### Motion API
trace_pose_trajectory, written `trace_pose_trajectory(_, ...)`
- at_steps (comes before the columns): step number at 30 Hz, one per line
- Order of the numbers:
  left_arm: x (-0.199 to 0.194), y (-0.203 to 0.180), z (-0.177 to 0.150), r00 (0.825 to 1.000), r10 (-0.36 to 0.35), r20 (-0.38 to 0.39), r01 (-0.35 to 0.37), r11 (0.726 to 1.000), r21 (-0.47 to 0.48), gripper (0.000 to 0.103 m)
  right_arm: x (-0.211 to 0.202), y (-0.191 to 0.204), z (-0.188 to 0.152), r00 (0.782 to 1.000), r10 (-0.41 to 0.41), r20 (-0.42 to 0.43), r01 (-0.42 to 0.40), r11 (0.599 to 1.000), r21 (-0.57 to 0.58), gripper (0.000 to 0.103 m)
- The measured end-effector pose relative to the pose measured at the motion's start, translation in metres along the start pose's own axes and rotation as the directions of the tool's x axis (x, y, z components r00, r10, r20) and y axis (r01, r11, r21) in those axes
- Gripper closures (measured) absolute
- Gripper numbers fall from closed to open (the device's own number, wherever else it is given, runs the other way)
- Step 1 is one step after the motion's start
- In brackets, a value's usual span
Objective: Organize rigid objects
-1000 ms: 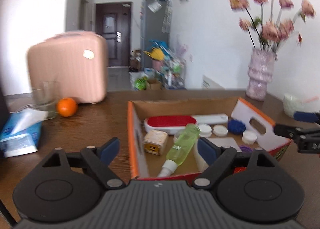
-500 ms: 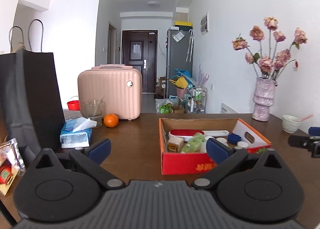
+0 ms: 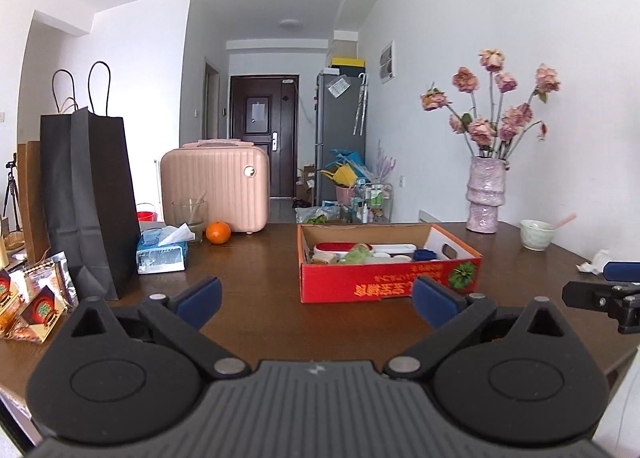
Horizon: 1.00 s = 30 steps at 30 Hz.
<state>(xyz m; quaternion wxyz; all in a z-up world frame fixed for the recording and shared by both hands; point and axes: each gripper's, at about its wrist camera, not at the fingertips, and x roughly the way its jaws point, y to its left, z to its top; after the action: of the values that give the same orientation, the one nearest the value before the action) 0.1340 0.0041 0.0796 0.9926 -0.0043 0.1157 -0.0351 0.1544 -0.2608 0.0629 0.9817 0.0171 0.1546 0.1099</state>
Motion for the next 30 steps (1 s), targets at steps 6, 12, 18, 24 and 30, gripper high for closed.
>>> trace_pose_trajectory(6,-0.050,-0.003,-0.017,0.999,0.013,0.032,-0.013,1.000,0.013,0.000,-0.051,0.012,-0.018,1.000,0.005,0.006,-0.005,1.000,-0.019,0.000)
trace_pose_trajectory(12,-0.084,-0.003,-0.036,0.999,0.006,0.040,-0.009,0.998,0.067,0.000,-0.084,0.030,-0.047,1.000,0.019,-0.008,-0.019,0.999,-0.036,0.000)
trace_pose_trajectory(18,-0.087,0.002,-0.032,0.999,-0.004,0.039,0.003,1.000,0.024,0.000,-0.086,0.042,-0.049,1.000,-0.006,-0.001,0.006,0.996,-0.094,0.000)
trace_pose_trajectory(24,-0.087,0.001,-0.034,0.999,-0.007,0.041,0.006,0.999,0.039,0.000,-0.087,0.040,-0.047,1.000,0.009,0.008,-0.008,0.997,-0.072,0.000)
trace_pose_trajectory(30,-0.087,0.002,-0.034,0.999,-0.007,0.046,0.005,0.999,0.044,0.000,-0.087,0.036,-0.046,1.000,-0.001,0.018,0.002,0.998,-0.055,0.000)
